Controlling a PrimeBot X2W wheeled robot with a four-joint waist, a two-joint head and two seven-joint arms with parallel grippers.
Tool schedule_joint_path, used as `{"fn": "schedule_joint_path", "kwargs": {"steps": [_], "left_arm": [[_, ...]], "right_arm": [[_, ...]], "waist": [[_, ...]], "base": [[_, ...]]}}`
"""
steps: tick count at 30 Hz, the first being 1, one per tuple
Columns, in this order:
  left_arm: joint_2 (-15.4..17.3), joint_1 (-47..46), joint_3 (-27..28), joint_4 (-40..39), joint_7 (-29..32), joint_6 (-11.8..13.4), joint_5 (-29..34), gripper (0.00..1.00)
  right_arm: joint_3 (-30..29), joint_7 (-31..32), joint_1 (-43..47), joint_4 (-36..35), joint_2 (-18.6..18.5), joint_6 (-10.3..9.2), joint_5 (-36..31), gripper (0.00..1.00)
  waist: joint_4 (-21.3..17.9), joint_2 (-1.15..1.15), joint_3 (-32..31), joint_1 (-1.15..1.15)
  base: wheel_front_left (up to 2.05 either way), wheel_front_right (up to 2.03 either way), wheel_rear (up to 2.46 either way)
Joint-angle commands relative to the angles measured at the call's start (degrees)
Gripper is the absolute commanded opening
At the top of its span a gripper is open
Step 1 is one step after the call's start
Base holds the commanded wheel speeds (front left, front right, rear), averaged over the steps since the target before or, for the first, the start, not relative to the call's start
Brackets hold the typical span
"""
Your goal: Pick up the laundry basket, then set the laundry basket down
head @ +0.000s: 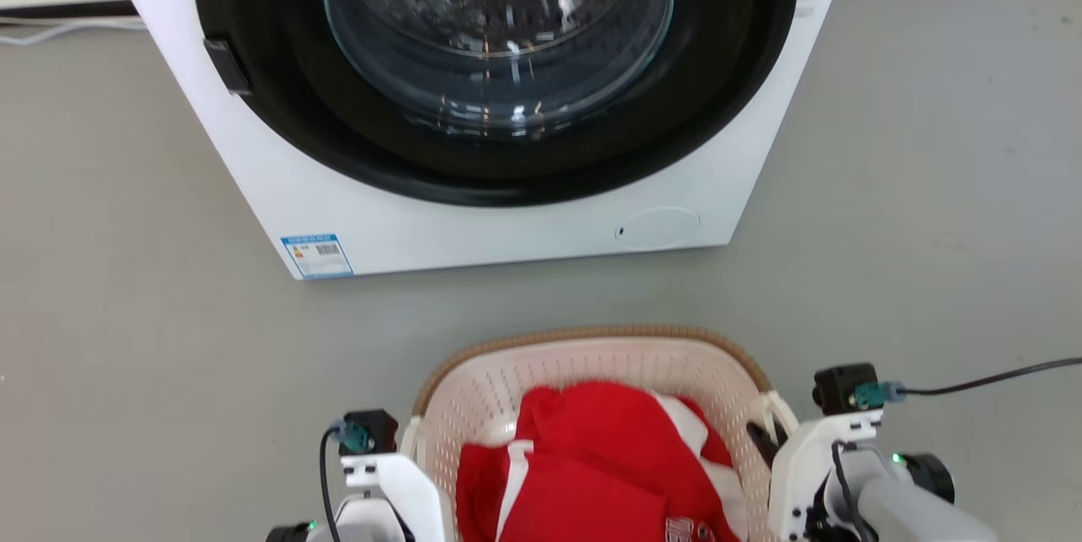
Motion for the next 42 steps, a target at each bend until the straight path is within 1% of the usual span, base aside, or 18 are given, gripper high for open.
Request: {"fn": "schedule_joint_path", "kwargs": {"steps": [1,5,12,27,42], "left_arm": [[0.9,-0.1,0.9,-0.6,-0.2,0.0,-0.5,0.0],[0.9,1.3,0.9,-0.3,2.6,-0.2,-1.5,0.0],[0.9,2.0,0.4,-0.2,4.6,0.2,-2.2,0.0],[0.9,2.3,-0.9,-0.1,4.1,0.3,-4.2,0.0],[0.9,2.4,-2.4,-0.1,3.2,0.5,-5.5,0.0]], "right_arm": [[1.5,0.6,1.7,-0.8,-0.3,0.47,0.6,0.0],[4.3,2.3,2.5,-1.4,-0.6,0.47,3.7,0.0],[7.4,2.0,2.4,-1.8,-1.0,0.47,6.7,0.0],[12.2,0.8,1.6,-1.8,-1.5,0.47,10.9,0.0],[14.0,0.4,1.3,-1.6,-1.5,0.47,12.5,0.0]], "waist": [[0.3,0.0,-1.5,0.0],[0.4,0.0,-3.5,0.0],[0.2,0.0,-4.9,0.0],[0.2,0.0,-5.4,0.0],[-0.1,0.0,-5.3,0.0]], "base": [[0.0,0.0,0.0],[0.0,0.0,0.0],[0.0,0.0,0.0],[0.0,0.0,0.0],[0.0,0.0,0.0]]}}
